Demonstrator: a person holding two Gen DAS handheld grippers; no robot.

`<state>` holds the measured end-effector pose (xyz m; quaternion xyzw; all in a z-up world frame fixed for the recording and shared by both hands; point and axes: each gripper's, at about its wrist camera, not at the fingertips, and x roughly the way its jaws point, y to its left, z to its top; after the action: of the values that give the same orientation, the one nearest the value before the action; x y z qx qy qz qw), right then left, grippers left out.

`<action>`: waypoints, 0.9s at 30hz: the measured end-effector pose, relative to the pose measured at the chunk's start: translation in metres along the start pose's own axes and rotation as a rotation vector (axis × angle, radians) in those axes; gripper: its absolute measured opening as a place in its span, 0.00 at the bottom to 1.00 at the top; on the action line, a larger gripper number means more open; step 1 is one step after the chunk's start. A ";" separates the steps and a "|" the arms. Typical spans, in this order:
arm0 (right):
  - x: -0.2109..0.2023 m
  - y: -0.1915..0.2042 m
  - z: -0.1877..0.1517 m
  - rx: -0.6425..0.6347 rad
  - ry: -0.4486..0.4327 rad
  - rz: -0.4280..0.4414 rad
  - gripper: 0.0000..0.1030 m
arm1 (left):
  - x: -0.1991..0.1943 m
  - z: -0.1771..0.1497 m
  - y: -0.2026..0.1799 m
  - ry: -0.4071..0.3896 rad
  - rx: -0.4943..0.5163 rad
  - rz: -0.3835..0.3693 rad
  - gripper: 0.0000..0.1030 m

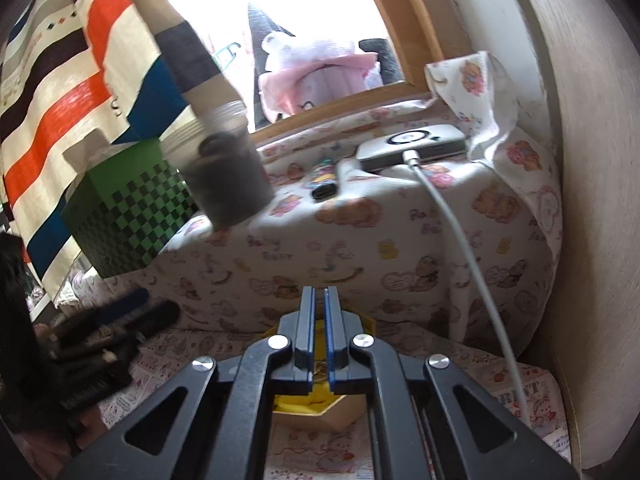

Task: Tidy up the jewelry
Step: 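Lower both held pieces into the gold box and open both tools, then grasp the dark stud earring from the cloth with the left tool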

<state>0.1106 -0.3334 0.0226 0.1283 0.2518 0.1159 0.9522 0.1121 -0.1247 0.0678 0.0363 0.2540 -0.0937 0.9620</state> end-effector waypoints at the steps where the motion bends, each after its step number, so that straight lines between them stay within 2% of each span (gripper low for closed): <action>1: -0.001 0.004 -0.001 -0.013 -0.005 -0.006 0.04 | -0.006 0.002 0.002 -0.021 0.007 0.017 0.65; 2: -0.002 0.007 -0.002 -0.028 -0.012 -0.014 0.04 | -0.011 0.004 0.004 -0.039 0.011 0.032 0.74; 3: -0.003 0.010 -0.003 -0.040 -0.018 -0.017 0.07 | -0.016 0.004 0.007 -0.063 0.011 0.050 0.79; 5: -0.005 0.018 -0.005 -0.075 -0.040 -0.043 0.22 | -0.026 0.003 0.015 -0.106 -0.003 0.077 0.89; 7: -0.009 0.022 -0.007 -0.090 -0.069 -0.061 0.49 | -0.033 0.000 0.024 -0.126 -0.028 0.087 0.95; 8: -0.009 0.024 -0.008 -0.096 -0.074 -0.058 0.52 | -0.035 -0.003 0.029 -0.132 -0.040 0.089 0.99; 11: -0.006 0.028 -0.011 -0.097 -0.064 -0.060 0.55 | -0.036 -0.013 0.042 -0.155 -0.051 0.113 0.99; 13: -0.003 0.029 -0.014 -0.096 -0.071 -0.074 0.67 | -0.026 -0.017 0.046 -0.149 -0.026 0.133 0.99; 16: 0.004 0.032 -0.020 -0.139 -0.075 -0.114 0.74 | -0.005 -0.023 0.050 -0.102 -0.010 0.180 0.99; 19: 0.014 0.033 -0.026 -0.171 -0.061 -0.130 0.78 | 0.022 -0.030 0.055 -0.016 -0.006 0.232 0.99; 22: 0.020 0.029 -0.030 -0.159 -0.068 -0.140 0.85 | 0.038 -0.040 0.067 0.039 -0.054 0.181 0.99; 26: 0.021 0.025 -0.032 -0.146 -0.087 -0.140 0.86 | 0.047 -0.049 0.076 0.050 -0.095 0.157 0.99; 27: 0.021 0.025 -0.032 -0.143 -0.093 -0.141 0.91 | 0.048 -0.051 0.077 0.052 -0.092 0.154 0.99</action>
<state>0.1080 -0.2981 -0.0065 0.0471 0.2067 0.0602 0.9754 0.1442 -0.0510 0.0015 0.0141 0.2792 -0.0067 0.9601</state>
